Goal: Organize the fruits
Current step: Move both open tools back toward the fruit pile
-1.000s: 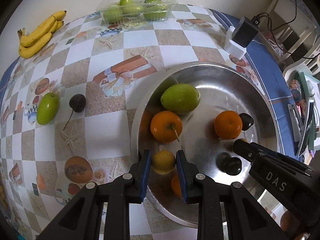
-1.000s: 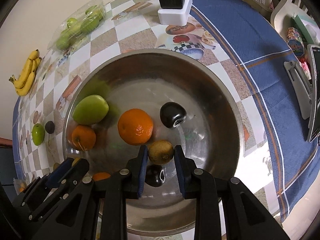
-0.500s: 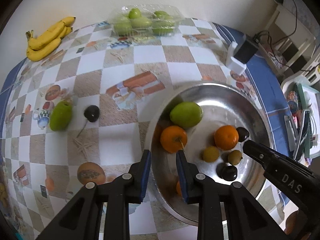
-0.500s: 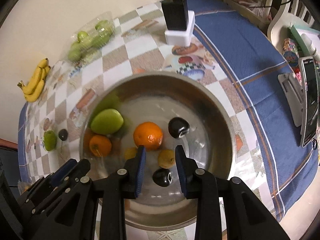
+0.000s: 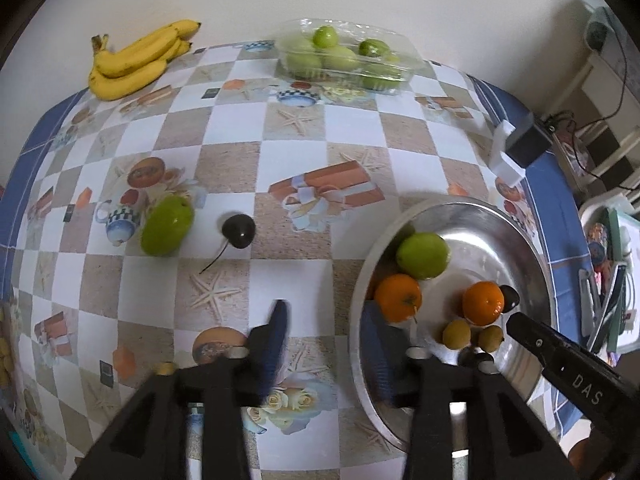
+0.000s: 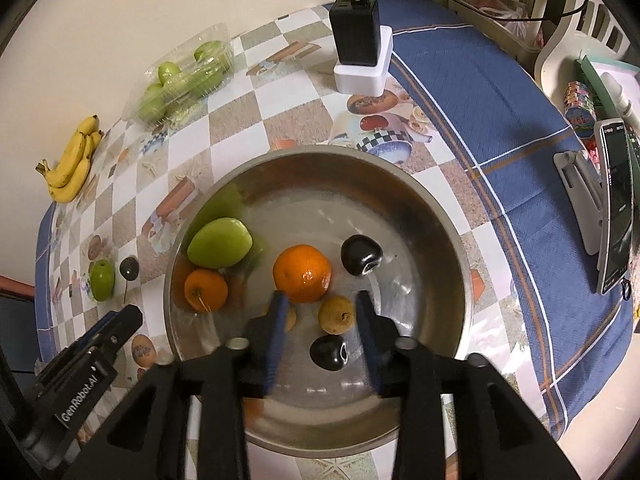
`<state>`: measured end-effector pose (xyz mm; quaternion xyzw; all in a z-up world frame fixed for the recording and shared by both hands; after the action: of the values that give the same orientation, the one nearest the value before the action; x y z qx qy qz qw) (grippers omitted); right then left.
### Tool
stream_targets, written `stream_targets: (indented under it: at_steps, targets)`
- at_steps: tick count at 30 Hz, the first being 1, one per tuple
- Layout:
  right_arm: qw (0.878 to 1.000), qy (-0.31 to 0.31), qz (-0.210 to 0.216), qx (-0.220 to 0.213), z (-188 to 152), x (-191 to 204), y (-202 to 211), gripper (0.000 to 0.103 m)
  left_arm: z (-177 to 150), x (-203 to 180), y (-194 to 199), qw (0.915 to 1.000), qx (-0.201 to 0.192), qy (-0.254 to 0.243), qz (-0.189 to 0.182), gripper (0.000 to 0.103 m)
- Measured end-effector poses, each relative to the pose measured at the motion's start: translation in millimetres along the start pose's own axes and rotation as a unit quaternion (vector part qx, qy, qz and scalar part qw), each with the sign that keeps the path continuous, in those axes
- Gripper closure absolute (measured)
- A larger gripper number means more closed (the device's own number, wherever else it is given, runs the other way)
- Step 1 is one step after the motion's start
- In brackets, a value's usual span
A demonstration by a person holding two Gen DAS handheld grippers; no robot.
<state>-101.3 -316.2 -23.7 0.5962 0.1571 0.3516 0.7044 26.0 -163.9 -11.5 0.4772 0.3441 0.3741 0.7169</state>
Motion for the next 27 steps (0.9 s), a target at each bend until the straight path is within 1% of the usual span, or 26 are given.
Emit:
stream_targets:
  at_steps: [1, 3, 4, 5, 6, 8, 10, 12, 14, 16, 17, 20, 21, 22, 24, 26, 27]
  targets:
    - [1.0, 0.001, -0.002, 0.001, 0, 1, -1, 0.055, 0, 2, 0, 1.0, 0.0, 0.003, 0.005, 0.037]
    - [1.0, 0.004, -0.006, 0.003, -1, 2, -3, 0.053, 0, 5, -3, 0.9998, 0.002, 0.01, 0.016, 0.03]
    - [1.0, 0.005, -0.007, 0.004, -1, 2, -4, 0.049, 0, 7, -4, 0.9997, 0.005, 0.014, 0.021, 0.027]
    - [1.0, 0.004, -0.007, 0.006, -1, 3, -5, 0.047, 0, 10, -6, 0.9994, 0.009, 0.02, 0.027, 0.022]
    - [1.0, 0.005, -0.007, 0.008, -1, 3, -6, 0.045, 0, 13, -8, 0.9991, 0.012, 0.025, 0.033, 0.02]
    - [1.0, 0.006, -0.009, 0.009, -2, 4, -8, 0.044, -1, 18, -11, 0.9985, 0.017, 0.032, 0.041, 0.018]
    - [1.0, 0.004, -0.011, 0.011, -2, 4, -10, 0.036, -2, 22, -15, 0.9979, 0.022, 0.039, 0.046, 0.013]
    - [1.0, 0.006, -0.013, 0.014, -2, 4, -12, 0.034, -3, 24, -17, 0.9977, 0.023, 0.044, 0.047, 0.009]
    - [1.0, 0.009, -0.016, 0.017, -3, 4, -14, 0.031, -3, 25, -18, 0.9975, 0.022, 0.044, 0.051, 0.006]
    - [1.0, 0.012, -0.02, 0.016, -2, 5, -16, 0.026, -3, 25, -17, 0.9975, 0.018, 0.041, 0.055, 0.002]
    - [1.0, 0.014, -0.022, 0.015, -2, 5, -16, 0.026, -3, 25, -17, 0.9974, 0.016, 0.041, 0.058, 0.001]
    - [1.0, 0.017, -0.022, 0.014, -2, 6, -17, 0.025, -2, 27, -16, 0.9972, 0.011, 0.041, 0.062, 0.0]
    - [1.0, 0.017, -0.02, 0.013, -2, 6, -17, 0.02, -2, 28, -16, 0.997, 0.01, 0.042, 0.064, 0.0]
    - [1.0, 0.018, -0.02, 0.013, -2, 6, -18, 0.012, -2, 29, -16, 0.9969, 0.008, 0.044, 0.065, 0.0]
    - [1.0, 0.022, -0.021, 0.008, -2, 7, -18, 0.007, -1, 31, -15, 0.9966, 0.006, 0.046, 0.068, 0.0]
    - [0.999, 0.026, -0.02, 0.007, -1, 8, -18, 0.006, -1, 33, -14, 0.9962, 0.001, 0.048, 0.073, 0.0]
    - [0.999, 0.026, -0.021, 0.008, -1, 9, -18, 0.003, 0, 34, -13, 0.996, -0.001, 0.049, 0.074, 0.0]
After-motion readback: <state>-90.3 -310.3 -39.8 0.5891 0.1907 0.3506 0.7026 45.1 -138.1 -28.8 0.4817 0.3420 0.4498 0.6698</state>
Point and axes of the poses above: each gripper's, at about its wrist camera, not at the fingertips, and y roughly against the way its jaws point, x to its left, z to its top, the point moved 2 cm from there along -y, roughly the way its jaws point, and after that the axes turned 4 degrees about y, right-handed, at the moved point
